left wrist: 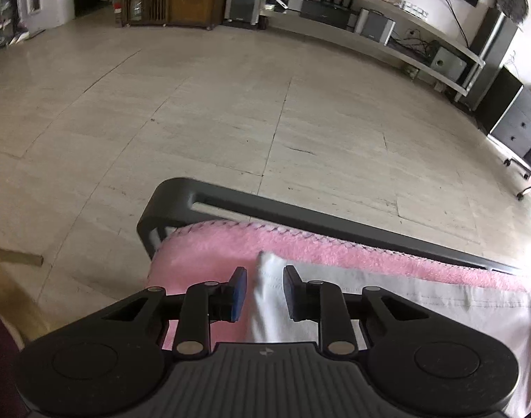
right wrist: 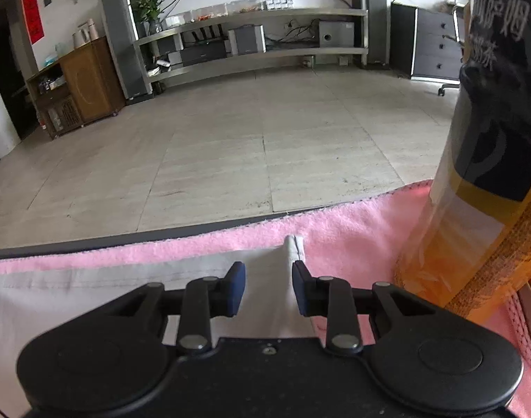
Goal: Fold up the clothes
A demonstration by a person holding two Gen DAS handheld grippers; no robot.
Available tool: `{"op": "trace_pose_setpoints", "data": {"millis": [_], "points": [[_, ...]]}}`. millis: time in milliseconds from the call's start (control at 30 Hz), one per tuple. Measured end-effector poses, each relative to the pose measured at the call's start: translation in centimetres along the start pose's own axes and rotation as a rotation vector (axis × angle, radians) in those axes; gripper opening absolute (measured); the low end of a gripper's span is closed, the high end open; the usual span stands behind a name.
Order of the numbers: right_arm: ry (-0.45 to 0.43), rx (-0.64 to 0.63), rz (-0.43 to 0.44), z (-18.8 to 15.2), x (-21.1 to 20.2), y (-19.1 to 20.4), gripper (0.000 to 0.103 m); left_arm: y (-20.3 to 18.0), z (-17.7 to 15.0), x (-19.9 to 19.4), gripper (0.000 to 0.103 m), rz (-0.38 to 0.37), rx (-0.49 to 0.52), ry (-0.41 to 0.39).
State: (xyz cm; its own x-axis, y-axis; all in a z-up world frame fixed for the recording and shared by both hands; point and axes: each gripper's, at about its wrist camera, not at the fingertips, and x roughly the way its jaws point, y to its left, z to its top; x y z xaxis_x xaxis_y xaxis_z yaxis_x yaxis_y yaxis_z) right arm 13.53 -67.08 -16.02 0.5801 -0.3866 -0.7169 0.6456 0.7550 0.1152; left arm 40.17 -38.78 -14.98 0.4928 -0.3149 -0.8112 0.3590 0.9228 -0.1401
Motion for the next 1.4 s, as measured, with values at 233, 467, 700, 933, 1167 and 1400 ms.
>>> {"op": "trace_pose_setpoints", "data": {"millis": [233, 467, 700, 933, 1167, 1400], "points": [[-0.006, 0.023, -0.019, 0.6, 0.6, -1.2, 0.029, 0.3, 0.3, 2.0, 0.017, 0.018, -0.014, 0.008], [0.006, 0.073, -0.023, 0.9, 1.8, -2.3, 0.029, -0.6, -0.1, 1.5, 0.003, 0.035, 0.043, -0.040], [0.031, 0.114, -0.002, 1.5, 3.9, -2.8, 0.013, -0.8, -0.2, 1.0, 0.003, 0.053, 0.026, -0.068], [-0.075, 0.026, 0.004, 1.5, -0.1, -1.6, 0.005, -1.5, -0.9, -2.8, 0.003, 0.080, 0.056, -0.150], [-0.161, 0.017, 0.020, 2.5, -10.1, -1.7, 0.005, -1.8, -3.0, -12.6, 0.003, 0.089, 0.064, -0.242], [-0.148, 0.073, 0.059, -0.1, -21.9, -4.1, 0.005, 0.0, -9.3, -23.1, 0.003, 0.082, 0.039, -0.256]]}}
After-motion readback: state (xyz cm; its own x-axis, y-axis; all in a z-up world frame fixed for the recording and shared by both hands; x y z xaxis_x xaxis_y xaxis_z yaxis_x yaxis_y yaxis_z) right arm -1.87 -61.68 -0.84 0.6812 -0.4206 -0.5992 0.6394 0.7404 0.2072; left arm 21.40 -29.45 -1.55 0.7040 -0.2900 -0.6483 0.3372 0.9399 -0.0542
